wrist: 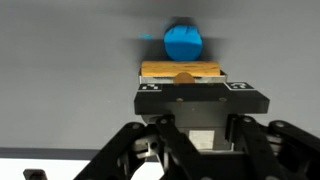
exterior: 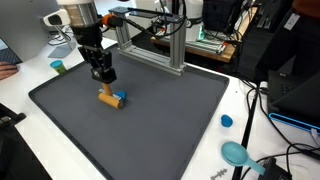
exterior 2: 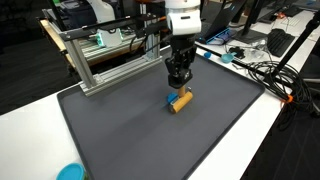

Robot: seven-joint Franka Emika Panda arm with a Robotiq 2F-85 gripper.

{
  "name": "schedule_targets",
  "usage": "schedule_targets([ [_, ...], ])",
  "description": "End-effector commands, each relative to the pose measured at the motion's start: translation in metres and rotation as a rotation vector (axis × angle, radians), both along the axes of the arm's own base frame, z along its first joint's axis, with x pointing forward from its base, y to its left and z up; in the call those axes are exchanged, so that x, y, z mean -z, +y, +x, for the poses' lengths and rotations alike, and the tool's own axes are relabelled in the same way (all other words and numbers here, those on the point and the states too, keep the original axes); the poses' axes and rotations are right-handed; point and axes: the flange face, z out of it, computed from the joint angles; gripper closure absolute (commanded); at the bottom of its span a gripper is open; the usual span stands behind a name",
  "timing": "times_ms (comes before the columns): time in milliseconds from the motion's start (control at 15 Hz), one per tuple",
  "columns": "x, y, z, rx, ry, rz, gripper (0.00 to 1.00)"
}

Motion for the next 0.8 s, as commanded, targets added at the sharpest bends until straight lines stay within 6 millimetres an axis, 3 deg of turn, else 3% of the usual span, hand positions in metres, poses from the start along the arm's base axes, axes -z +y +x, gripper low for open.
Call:
schedule_targets([
  [0, 0.029, 0.009, 0.006, 0.010, 0.016, -0.018, 0.78],
  [333, 0.005, 0.018, 0.017, 0.008, -0.157, 0.034, 0.78],
  [733, -0.035, 0.047, -0.004, -0.055, -0.176, 0.024, 0.78],
])
